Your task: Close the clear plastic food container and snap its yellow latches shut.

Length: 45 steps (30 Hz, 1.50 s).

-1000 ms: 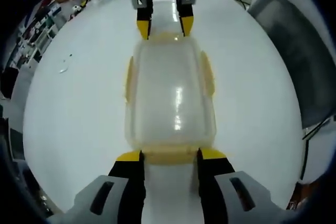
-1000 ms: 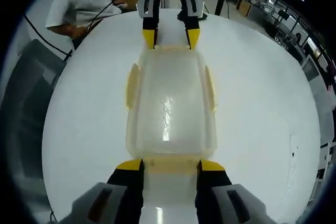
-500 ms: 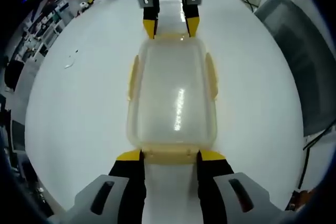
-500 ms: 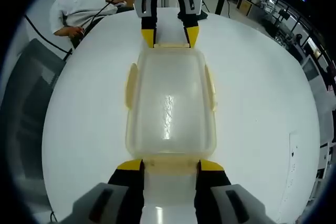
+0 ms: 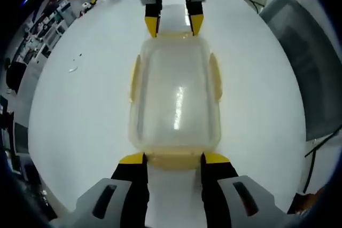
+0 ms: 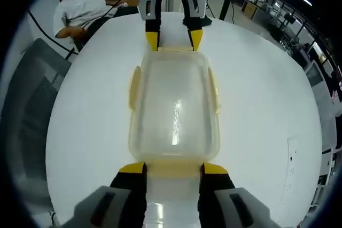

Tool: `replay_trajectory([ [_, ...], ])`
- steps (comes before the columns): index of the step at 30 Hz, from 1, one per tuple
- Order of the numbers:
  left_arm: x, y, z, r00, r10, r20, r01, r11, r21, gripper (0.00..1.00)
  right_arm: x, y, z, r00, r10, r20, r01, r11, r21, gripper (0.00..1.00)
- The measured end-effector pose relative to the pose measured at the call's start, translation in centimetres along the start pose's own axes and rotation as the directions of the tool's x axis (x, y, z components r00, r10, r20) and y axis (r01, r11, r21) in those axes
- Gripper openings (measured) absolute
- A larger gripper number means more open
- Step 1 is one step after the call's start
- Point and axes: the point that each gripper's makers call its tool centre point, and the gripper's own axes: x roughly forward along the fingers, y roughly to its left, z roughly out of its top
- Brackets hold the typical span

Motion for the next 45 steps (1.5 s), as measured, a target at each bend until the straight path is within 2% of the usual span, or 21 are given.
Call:
replay_trajectory([
  [10,-1.8,-0.7,1.9,1.0,0.011,0.024,-0.012,1.0,0.012,0.35,-3.3,1.0,0.0,1.0,-0.018,-0.003,0.018,1.0,0.018,0.34],
  [15,-2.3,-0.7,3.0,0.999,0.015,0.029,-0.016,0.999,0.035,0.35,-4.3,1.3,-0.7,1.0,-0.022,0.006,0.022,0.999,0.024,0.34],
  [19,-2.5,-0.5,3.7,0.999,0.023,0.025,-0.024,0.999,0.032,0.35,-4.9,1.1,-0.8,0.999,-0.033,0.018,0.033,0.999,0.015,0.34],
  [27,-3.6,-1.2,4.6,0.999,0.043,0.012,-0.043,0.999,0.013,0.35,-5.9,1.5,-1.1,0.999,-0.035,0.039,0.035,0.999,-0.01,0.34],
  [45,-3.8,-1.4,7.0,0.998,0.069,0.007,-0.069,0.998,-0.008,0.35,-7.4,1.4,-2.8,0.998,-0.04,0.053,0.042,0.998,-0.04,0.35],
])
